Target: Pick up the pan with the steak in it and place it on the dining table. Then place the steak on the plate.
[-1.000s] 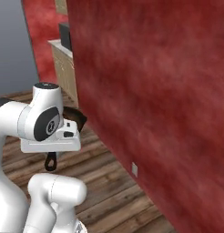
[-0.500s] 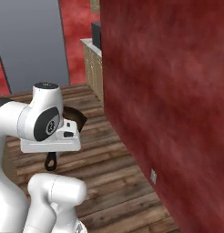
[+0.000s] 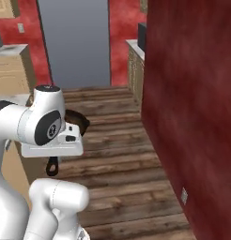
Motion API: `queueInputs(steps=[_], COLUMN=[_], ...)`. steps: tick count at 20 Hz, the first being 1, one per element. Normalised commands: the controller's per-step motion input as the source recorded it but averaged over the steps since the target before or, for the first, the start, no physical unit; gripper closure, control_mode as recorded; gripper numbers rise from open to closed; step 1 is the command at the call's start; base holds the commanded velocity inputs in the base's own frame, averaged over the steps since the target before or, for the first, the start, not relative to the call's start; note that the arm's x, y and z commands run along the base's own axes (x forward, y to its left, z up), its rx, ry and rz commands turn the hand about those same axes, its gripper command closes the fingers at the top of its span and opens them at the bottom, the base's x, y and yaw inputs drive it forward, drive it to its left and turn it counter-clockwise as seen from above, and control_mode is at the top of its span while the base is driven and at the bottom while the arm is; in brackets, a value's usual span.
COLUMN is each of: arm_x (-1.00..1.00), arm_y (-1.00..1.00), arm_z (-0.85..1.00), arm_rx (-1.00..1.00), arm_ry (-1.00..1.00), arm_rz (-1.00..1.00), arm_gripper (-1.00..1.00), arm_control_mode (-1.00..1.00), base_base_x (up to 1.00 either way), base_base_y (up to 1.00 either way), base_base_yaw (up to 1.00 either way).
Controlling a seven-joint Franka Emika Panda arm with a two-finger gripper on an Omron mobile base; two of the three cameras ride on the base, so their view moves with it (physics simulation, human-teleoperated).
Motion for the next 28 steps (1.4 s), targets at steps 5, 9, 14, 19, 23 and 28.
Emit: queueInputs(steps=[5,9,14,19,23,28], arm_x=[0.0,0.0,0.0,0.0,0.0,0.0], arm_y=[0.0,0.0,0.0,0.0,0.0,0.0], arm_z=[0.0,0.0,0.0,0.0,0.0,0.0], arm_rx=[0.0,0.0,0.0,0.0,0.0,0.0], arm_ry=[0.0,0.0,0.0,0.0,0.0,0.0], arm_rz=[0.0,0.0,0.0,0.0,0.0,0.0], arm_gripper=[1.0,1.0,1.0,1.0,1.0,1.0], arm_control_mode=[1.0,1.0,1.0,1.0,1.0,1.0], base_base_x=[0.0,0.11,0.27,0.95,1.0,1.0], base_base_y=[-0.08,-0.84,-0.74,0.01,0.01,0.04], base_base_yaw=[0.18,-0.01,0.0,0.0,0.0,0.0])
